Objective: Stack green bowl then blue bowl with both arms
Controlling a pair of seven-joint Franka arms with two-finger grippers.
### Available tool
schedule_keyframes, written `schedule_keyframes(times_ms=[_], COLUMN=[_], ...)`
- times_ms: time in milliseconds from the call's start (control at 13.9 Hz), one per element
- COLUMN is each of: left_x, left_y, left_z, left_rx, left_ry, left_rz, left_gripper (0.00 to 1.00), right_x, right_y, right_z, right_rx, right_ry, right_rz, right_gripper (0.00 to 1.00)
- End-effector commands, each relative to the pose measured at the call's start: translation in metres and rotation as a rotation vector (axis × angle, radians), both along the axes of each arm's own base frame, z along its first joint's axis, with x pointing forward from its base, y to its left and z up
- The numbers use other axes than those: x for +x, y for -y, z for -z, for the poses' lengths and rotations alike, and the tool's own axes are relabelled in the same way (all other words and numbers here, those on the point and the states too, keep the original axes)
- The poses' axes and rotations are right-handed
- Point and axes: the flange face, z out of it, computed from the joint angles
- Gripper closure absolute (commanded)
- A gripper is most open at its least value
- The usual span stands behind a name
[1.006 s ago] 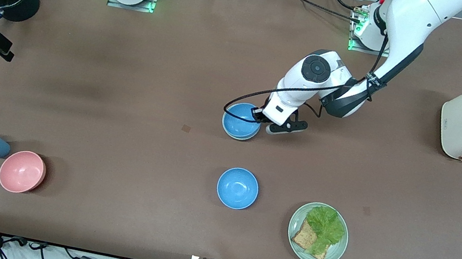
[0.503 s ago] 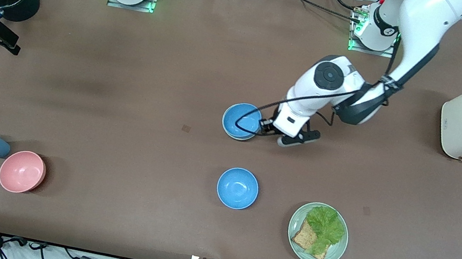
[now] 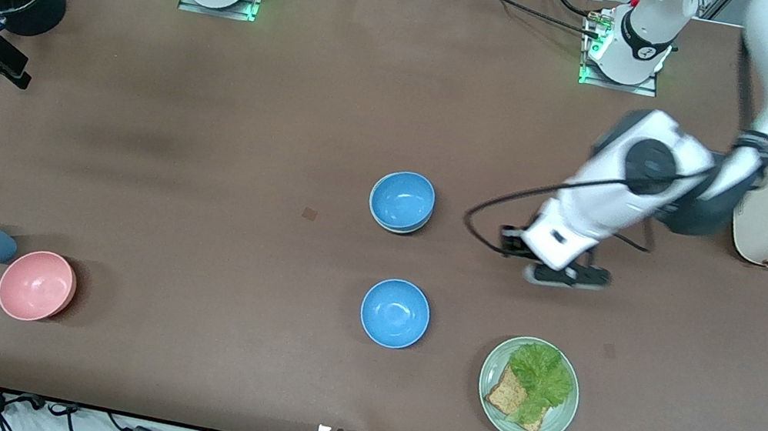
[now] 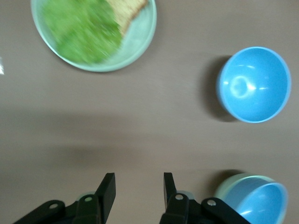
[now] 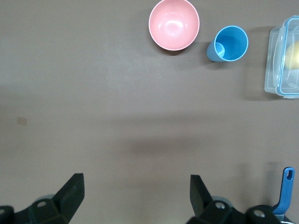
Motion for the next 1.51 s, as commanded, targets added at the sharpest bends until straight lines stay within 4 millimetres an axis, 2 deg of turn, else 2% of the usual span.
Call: schedule_keyframes(times_ms=[0, 144, 287, 503, 646, 718, 862, 1006, 1077, 1149, 1293, 1436], left_x=[0.013, 0.03, 0.039, 0.039, 0.027, 0.016, -0.012, -0.025, -0.025, -0.026, -0.029, -0.033], left_y=[-0.029, -0.07, -0.099, -0.124, -0.156, -0.181, -0.211, -0.209, -0.211, -0.218, -0.219, -0.215], left_z=[-0.026, -0.048, -0.056, -0.064, -0.097, -0.121, -0.143, -0.152, -0.154, -0.152, -0.153, -0.164], left_rx=[0.049, 0.061, 0.062, 0.08, 0.086, 0.076, 0.049, 0.098, 0.109, 0.1, 0.112, 0.106], left_ry=[-0.019, -0.018, -0.005, -0.017, -0.035, -0.029, -0.035, -0.039, -0.051, -0.07, -0.087, -0.116], left_rz=[0.208, 0.334, 0.43, 0.506, 0.474, 0.414, 0.294, 0.255, 0.245, 0.231, 0.276, 0.291], left_gripper=[0.49, 0.47, 0.47, 0.45, 0.44, 0.43, 0.45, 0.37, 0.15, 0.0, 0.0, 0.0], right_x=[-0.012, -0.012, -0.015, -0.015, -0.015, -0.014, -0.015, -0.014, -0.015, -0.014, -0.015, -0.015], right_y=[0.002, 0.001, 0.0, 0.0, 0.0, 0.0, 0.0, 0.0, 0.0, 0.0, 0.0, 0.0], right_z=[-0.002, -0.003, -0.008, -0.009, -0.009, -0.01, -0.009, -0.009, -0.01, -0.01, -0.01, -0.01], right_rx=[-0.012, -0.012, -0.014, -0.014, -0.014, -0.014, -0.013, -0.014, -0.014, -0.015, -0.013, -0.014], right_ry=[0.003, 0.006, 0.015, 0.018, 0.016, 0.021, 0.018, 0.019, 0.021, 0.022, 0.021, 0.021], right_rz=[-0.008, -0.011, -0.014, -0.014, -0.014, -0.014, -0.014, -0.014, -0.015, -0.015, -0.015, -0.015], right_gripper=[0.0, 0.0, 0.0, 0.0, 0.0, 0.0, 0.0, 0.0, 0.0, 0.0, 0.0, 0.0])
